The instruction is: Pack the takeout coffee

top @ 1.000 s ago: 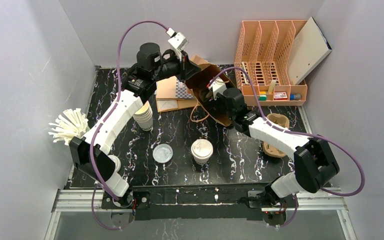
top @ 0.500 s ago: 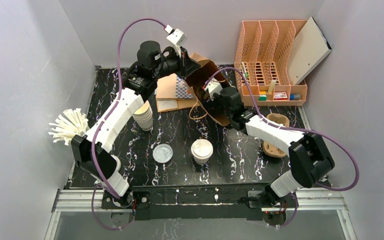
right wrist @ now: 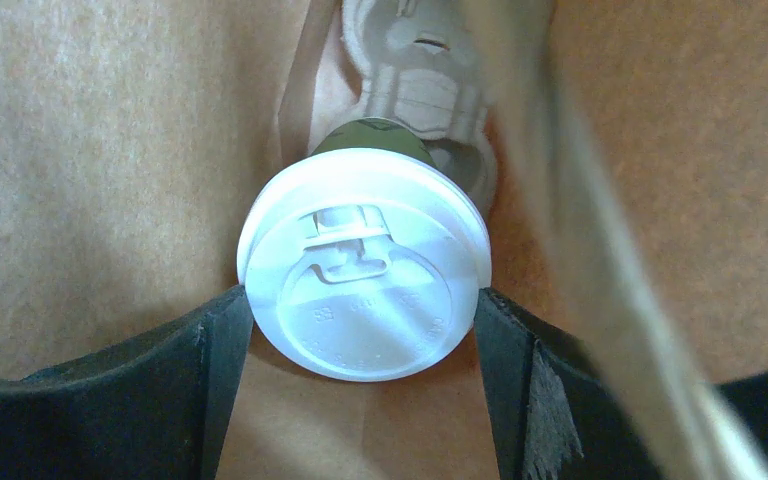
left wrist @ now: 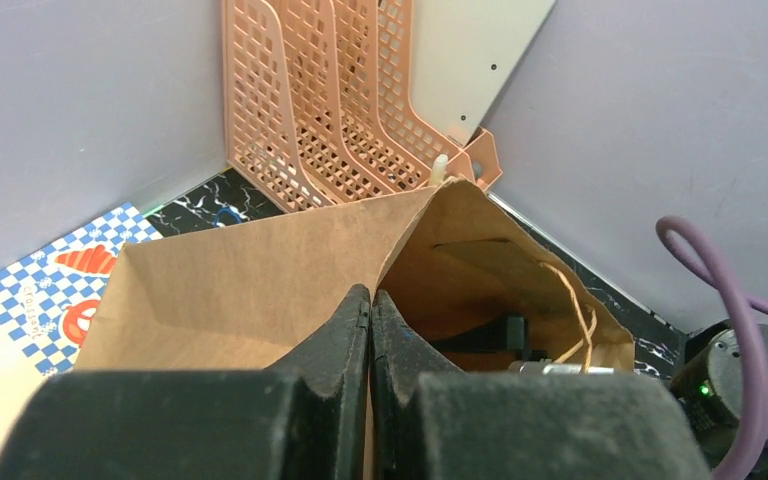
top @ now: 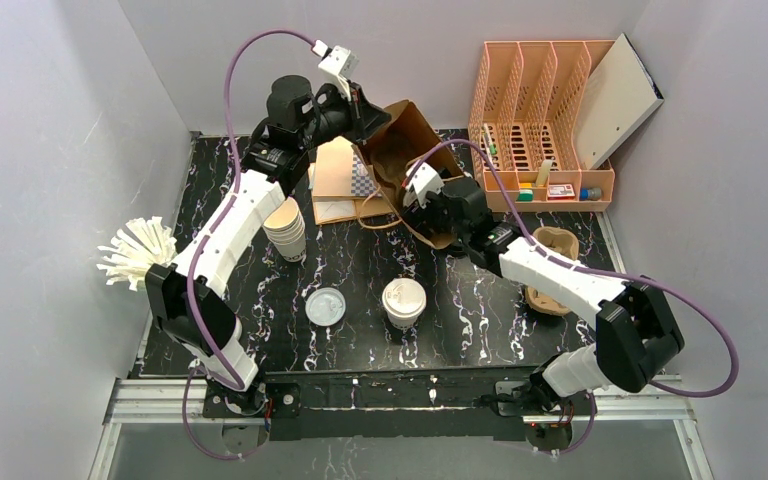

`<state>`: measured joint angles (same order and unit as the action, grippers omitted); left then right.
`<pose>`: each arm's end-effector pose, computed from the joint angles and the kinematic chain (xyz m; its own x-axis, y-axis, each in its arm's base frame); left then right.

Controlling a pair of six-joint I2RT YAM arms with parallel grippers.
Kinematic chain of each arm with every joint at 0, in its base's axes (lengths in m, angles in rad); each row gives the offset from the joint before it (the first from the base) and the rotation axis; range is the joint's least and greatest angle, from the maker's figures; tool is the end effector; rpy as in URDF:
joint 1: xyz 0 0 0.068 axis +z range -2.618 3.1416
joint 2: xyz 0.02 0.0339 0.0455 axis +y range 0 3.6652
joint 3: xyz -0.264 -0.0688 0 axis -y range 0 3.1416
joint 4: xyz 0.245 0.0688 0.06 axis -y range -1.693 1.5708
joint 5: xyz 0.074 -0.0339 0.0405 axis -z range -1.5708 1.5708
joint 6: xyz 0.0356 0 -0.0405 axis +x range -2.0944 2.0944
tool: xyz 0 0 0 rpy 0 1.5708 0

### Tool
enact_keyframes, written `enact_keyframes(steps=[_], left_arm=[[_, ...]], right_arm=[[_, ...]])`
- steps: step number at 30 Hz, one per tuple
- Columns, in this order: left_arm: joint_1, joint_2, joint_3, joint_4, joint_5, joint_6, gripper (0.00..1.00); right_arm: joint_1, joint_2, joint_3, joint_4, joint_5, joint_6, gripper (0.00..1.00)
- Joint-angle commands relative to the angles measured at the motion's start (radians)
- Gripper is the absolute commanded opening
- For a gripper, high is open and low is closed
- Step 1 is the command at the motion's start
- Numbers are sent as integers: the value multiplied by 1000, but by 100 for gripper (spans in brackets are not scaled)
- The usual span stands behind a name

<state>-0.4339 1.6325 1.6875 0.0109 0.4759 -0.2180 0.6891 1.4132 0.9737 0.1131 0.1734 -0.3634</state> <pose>0.3407 -0.1758 0.4573 -0.1122 -0.1599 -0.9807 0.7827 0.5938 -0.1864 0.2579 0.2045 0.2893 -0.0535 -0.4977 -0.8657 -0.5555 0.7353 -0.3884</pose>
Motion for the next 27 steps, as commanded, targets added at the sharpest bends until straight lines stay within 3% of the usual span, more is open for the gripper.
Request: enact_keyframes(steps=[1, 14, 27], left_arm=[[0, -3, 42, 27, 26, -12, 0], [0, -7, 47, 46, 91, -34, 0], [0, -34, 29, -3, 132, -2, 0]], right_arm=[[13, 16, 16, -36, -10, -46, 14], [38, 113, 66, -73, 8, -140, 14], [3, 197, 220, -96, 106, 2, 12]])
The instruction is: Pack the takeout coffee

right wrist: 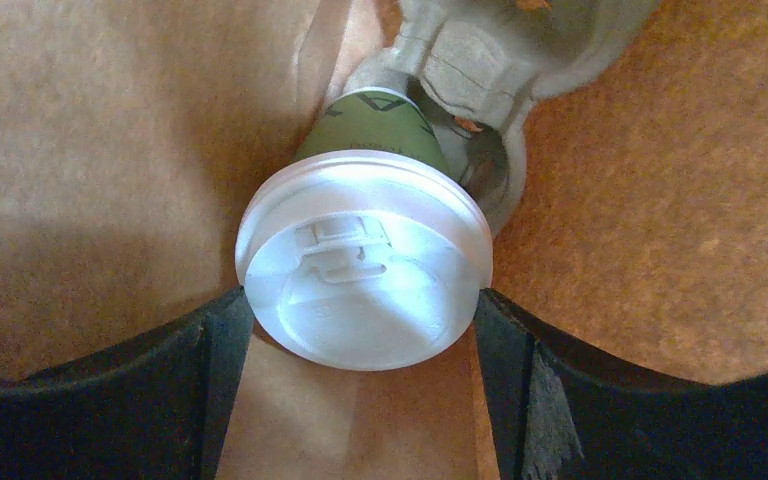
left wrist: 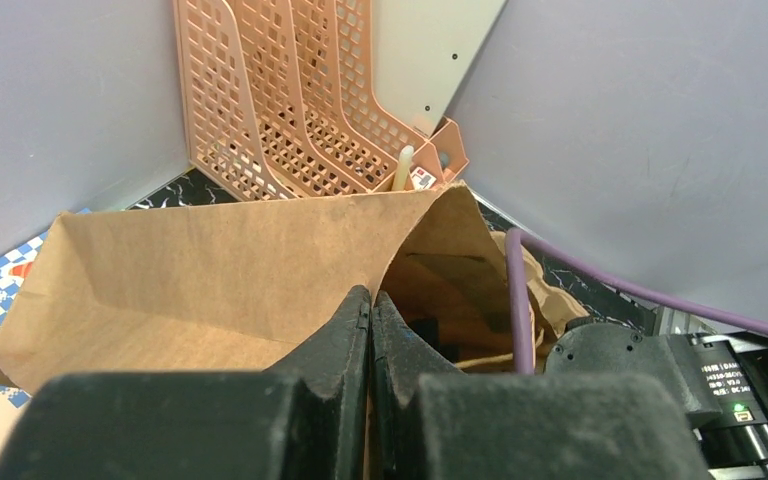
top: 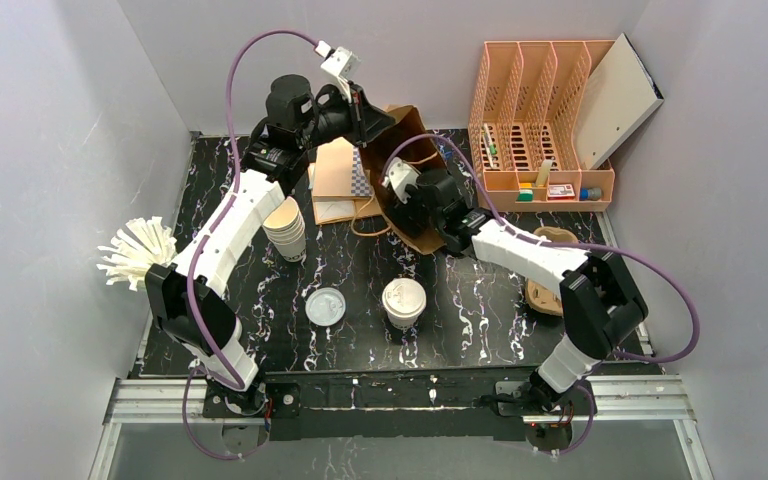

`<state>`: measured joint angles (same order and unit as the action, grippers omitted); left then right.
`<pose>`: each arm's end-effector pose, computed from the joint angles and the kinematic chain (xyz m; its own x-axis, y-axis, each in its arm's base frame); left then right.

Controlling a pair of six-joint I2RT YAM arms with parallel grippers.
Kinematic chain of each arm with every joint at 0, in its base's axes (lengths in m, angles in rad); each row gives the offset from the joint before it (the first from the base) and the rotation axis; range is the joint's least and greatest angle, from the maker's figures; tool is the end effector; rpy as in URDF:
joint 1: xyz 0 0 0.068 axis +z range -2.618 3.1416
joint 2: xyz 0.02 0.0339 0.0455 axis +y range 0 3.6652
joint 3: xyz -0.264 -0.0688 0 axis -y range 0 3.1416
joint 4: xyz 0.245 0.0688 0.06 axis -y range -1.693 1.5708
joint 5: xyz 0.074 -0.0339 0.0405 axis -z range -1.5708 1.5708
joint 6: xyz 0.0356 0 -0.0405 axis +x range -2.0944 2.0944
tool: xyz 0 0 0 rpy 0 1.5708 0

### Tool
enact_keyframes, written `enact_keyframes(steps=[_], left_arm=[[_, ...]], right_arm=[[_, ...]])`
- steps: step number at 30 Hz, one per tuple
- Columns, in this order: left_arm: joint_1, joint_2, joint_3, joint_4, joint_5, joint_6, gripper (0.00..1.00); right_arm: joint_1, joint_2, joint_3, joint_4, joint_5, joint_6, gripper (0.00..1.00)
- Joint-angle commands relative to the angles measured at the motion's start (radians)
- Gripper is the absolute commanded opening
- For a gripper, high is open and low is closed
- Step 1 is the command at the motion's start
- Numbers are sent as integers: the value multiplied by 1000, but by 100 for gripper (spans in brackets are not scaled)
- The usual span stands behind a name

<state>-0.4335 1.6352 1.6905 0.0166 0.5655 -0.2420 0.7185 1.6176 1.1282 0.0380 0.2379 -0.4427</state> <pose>0.3387 -0.1778 0.4579 -0.1379 -0.1591 -0.9776 0.8308 0.5187 -0.2017 0.2875 0.2402 0.2676 -0.0911 -0.6327 -0.7691 -0.5745 0.6642 -0.4784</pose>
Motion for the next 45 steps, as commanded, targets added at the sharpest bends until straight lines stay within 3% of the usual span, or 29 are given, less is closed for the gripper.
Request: enact_keyframes(steps=[1, 15, 32, 45], left_arm=[[-1, -40, 25, -11, 43, 31, 0], [-1, -73, -3, -90, 134, 110, 0], [-1, -66, -5, -103, 166, 95, 0], [-1, -42, 4, -87, 168, 59, 0]], right_arm=[[-34, -12, 68, -21, 38, 101, 12], [-98, -44, 93, -35, 48, 197, 10], [-95, -49, 73, 48, 70, 66, 8], [-95, -21, 14, 16, 15, 105, 8]])
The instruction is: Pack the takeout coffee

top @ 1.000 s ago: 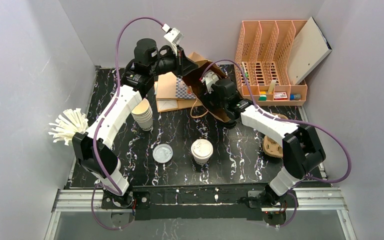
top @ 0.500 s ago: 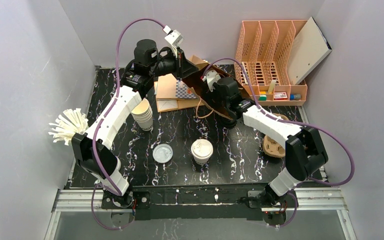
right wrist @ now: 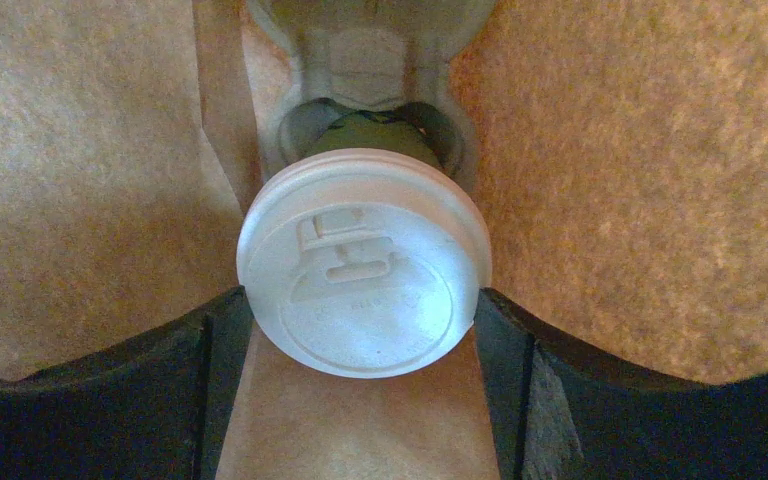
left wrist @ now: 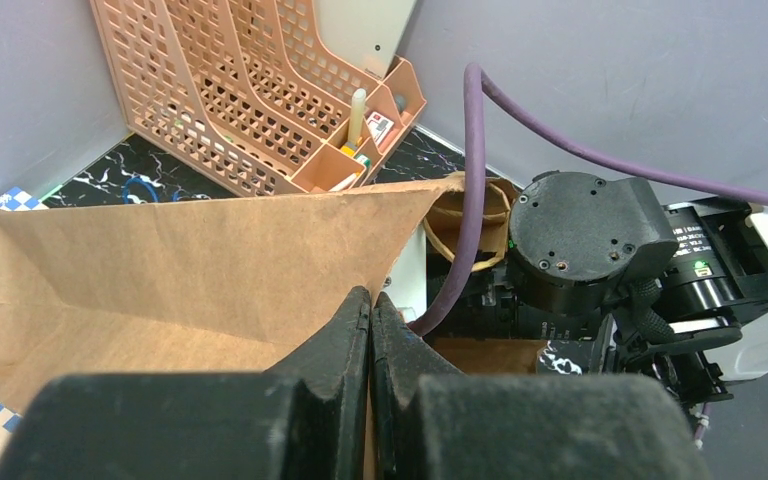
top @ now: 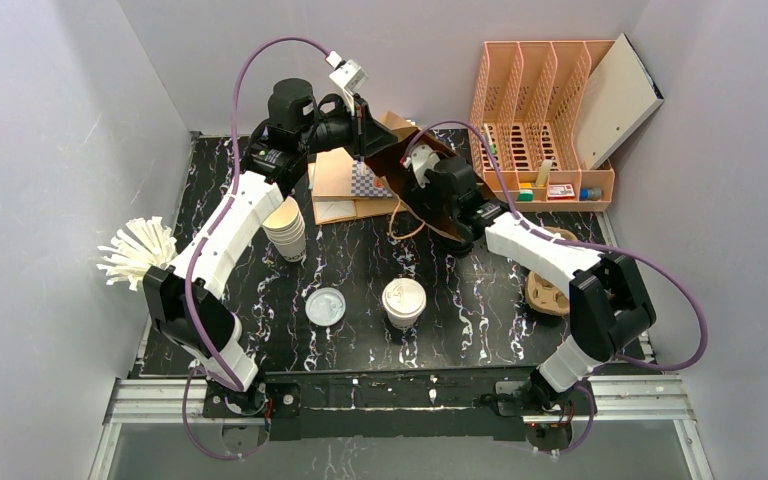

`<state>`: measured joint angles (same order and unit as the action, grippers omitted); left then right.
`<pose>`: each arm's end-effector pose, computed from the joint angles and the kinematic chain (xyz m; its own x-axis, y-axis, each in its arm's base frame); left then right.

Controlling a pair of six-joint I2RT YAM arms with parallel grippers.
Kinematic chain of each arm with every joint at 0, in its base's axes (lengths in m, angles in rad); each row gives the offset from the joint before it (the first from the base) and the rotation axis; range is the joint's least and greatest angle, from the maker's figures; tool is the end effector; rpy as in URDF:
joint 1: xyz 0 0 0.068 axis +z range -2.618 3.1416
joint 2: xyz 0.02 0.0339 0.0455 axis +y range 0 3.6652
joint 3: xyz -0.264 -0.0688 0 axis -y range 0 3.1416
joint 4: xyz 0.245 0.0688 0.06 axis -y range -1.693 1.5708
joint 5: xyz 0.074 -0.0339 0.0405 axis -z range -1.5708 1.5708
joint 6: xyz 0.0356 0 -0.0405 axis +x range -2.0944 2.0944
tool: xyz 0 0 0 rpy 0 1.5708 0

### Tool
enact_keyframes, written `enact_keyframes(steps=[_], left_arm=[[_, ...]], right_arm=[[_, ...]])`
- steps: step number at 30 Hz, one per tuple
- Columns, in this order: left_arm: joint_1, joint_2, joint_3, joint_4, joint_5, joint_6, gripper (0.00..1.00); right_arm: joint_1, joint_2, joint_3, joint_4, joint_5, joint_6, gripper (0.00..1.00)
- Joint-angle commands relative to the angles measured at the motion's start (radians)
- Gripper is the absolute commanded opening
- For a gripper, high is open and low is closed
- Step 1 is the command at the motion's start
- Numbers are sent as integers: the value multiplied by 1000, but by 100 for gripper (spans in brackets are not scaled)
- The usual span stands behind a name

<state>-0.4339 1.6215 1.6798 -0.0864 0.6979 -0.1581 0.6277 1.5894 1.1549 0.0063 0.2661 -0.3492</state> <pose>0.3313 -0.1787 0.4485 -0.1677 -0.0553 -0.9843 0.8896 0.4217 -0.1752 0.3058 0.2103 0.2838 -0.1882 -0.5444 -0.8174 -0.4655 0.7823 -0.4139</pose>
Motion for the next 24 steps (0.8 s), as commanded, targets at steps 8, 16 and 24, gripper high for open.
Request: enact_keyframes(steps=[8, 16, 24], left_arm=[[0, -22, 4, 32, 31, -56, 0], [0, -17, -7, 39, 28, -87, 0], [11, -2, -4, 121, 47, -208, 0]], right_arm=[[-3, 56, -25, 91, -36, 18, 8], [-3, 89, -9, 80, -81, 31, 7], [-3, 50, 64, -98, -108, 58, 6]])
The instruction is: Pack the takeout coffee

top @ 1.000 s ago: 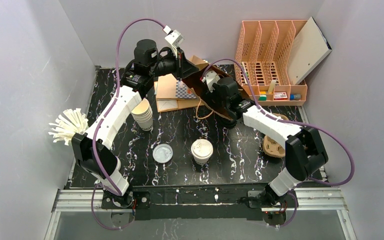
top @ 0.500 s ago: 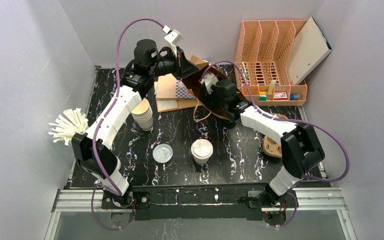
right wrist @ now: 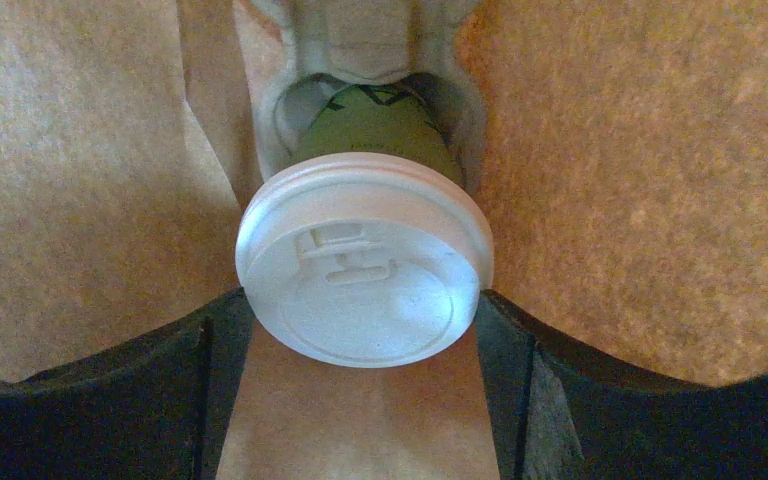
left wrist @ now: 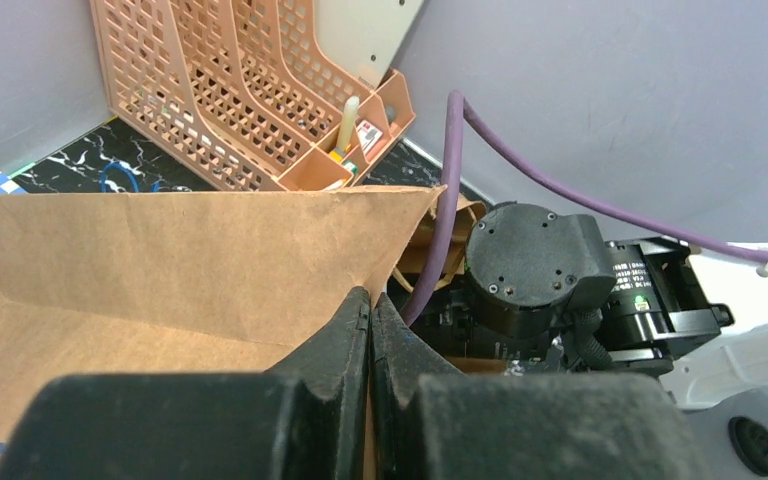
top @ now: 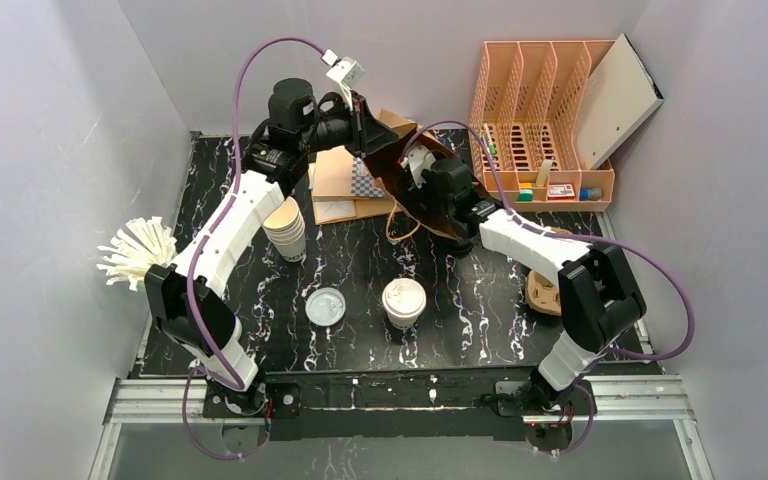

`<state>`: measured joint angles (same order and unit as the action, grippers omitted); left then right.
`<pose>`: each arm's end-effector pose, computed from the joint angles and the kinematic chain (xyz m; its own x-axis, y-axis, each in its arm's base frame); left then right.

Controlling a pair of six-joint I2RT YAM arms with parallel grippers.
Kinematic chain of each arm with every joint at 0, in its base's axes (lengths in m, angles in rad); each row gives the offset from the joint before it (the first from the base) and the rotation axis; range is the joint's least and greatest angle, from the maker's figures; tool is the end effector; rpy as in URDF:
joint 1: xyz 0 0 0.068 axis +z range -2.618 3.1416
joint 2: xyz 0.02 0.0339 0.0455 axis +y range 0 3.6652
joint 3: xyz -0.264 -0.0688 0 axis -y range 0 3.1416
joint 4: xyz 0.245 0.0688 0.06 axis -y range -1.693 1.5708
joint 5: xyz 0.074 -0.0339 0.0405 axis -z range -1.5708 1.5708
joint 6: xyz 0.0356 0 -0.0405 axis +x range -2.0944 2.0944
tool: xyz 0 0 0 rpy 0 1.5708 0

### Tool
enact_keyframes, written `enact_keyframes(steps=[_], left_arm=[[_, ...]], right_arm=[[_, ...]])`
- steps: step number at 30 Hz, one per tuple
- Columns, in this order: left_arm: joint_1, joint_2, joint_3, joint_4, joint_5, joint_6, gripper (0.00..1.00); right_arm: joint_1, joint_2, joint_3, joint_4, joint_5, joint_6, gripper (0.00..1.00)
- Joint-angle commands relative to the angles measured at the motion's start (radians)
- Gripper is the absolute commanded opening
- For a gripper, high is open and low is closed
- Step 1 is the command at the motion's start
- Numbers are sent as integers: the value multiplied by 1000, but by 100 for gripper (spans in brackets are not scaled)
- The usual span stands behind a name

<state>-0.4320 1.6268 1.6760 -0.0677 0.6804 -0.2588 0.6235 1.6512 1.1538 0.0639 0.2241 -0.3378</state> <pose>0.3341 -0.1787 0.4472 -0.2457 -0.1058 -0.9636 0.8625 0.4298 -0.2671 0.3162 0.2177 0.2668 -0.1873 -0.5327 -0.8253 -0.4957 0.7766 -0.3888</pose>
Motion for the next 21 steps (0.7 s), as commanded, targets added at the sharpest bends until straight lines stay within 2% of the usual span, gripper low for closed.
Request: enact_keyframes(steps=[1, 4, 10, 15, 21], left_arm=[[17, 2, -1, 132, 80, -162, 0], [37, 24, 7, 193, 120, -291, 0], [45, 43, 15, 172, 155, -358, 0], [45, 15, -9, 124, 152, -245, 0], [43, 6, -34, 42, 170, -190, 0]], right_arm=[[1, -17, 85, -201, -78, 59, 6], [1, -46, 127, -320, -101, 91, 6], [1, -79, 173, -448, -117, 109, 6], [1, -81, 153, -460, -132, 124, 6], [13, -42, 203, -504, -131, 140, 5]])
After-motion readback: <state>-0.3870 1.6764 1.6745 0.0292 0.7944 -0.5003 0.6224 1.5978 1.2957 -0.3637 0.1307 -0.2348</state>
